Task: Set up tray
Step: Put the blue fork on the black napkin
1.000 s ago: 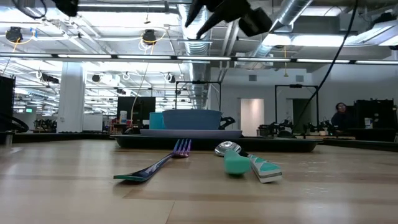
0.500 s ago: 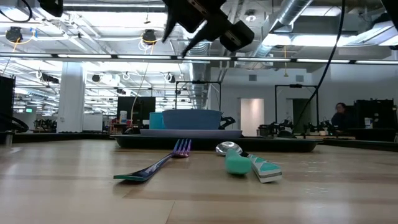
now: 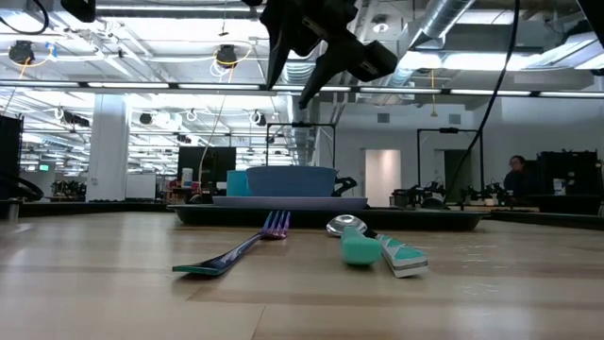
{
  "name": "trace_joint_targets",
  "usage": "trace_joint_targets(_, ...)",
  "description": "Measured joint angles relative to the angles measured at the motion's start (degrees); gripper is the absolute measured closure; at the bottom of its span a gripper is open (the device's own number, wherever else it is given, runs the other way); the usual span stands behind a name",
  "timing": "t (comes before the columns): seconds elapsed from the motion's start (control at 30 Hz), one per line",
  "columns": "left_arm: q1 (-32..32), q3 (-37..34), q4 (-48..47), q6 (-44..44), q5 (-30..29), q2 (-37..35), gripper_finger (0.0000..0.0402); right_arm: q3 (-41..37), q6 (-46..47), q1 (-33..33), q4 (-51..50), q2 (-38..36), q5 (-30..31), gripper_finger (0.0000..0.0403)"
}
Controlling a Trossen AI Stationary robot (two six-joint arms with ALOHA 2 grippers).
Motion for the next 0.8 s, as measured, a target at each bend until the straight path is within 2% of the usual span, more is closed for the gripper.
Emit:
trace_joint_targets(0.23, 0.0, 0.0, 4.5, 5.7, 0.0, 0.0, 0.0269, 0.1, 3.1, 0.9, 0.5, 0.8, 4.4, 0.0266)
trace_joint_targets(0.5, 0.0, 0.0, 5.9, 6.4, 0.7, 0.0, 0.0269, -0.1, 11.7, 2.5, 3.0, 5.5, 1.4, 0.0282)
trace_joint_targets(0.8, 0.0, 0.0, 6.2, 5.9, 11.9, 0.0, 0.0269, 0.2, 20.3, 3.7, 9.0, 8.4, 2.5, 0.0287)
